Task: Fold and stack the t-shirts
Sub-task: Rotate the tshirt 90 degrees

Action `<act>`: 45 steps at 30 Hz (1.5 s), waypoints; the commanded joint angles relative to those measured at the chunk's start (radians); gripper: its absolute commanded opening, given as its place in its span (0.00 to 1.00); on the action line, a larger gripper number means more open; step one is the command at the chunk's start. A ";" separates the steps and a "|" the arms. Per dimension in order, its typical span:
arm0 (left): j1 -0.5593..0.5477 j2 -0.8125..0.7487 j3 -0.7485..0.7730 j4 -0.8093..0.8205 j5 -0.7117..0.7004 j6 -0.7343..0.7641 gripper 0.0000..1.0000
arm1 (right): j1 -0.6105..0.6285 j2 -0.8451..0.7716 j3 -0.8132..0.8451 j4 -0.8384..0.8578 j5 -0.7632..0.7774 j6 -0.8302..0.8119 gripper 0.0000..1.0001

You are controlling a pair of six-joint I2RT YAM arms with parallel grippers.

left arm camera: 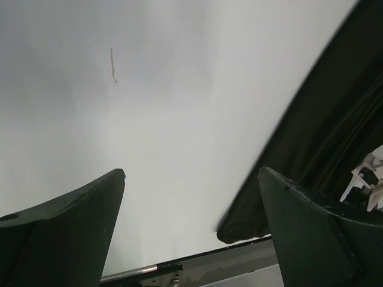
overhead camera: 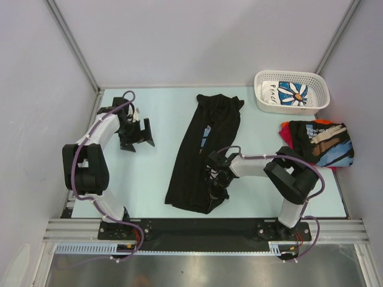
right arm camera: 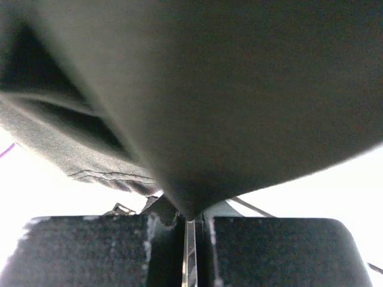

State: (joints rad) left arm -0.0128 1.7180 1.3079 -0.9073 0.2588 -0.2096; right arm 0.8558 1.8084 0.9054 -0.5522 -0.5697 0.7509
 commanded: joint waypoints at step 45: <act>-0.187 0.690 0.858 0.441 0.335 -0.393 1.00 | -0.521 0.129 0.679 -0.160 0.863 -0.406 0.83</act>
State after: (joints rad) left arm -0.2039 2.3997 2.1044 -0.4961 0.5613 -0.5777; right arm 0.3412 1.8584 1.4693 -0.8494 0.3088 0.3817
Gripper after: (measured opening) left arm 0.996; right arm 0.838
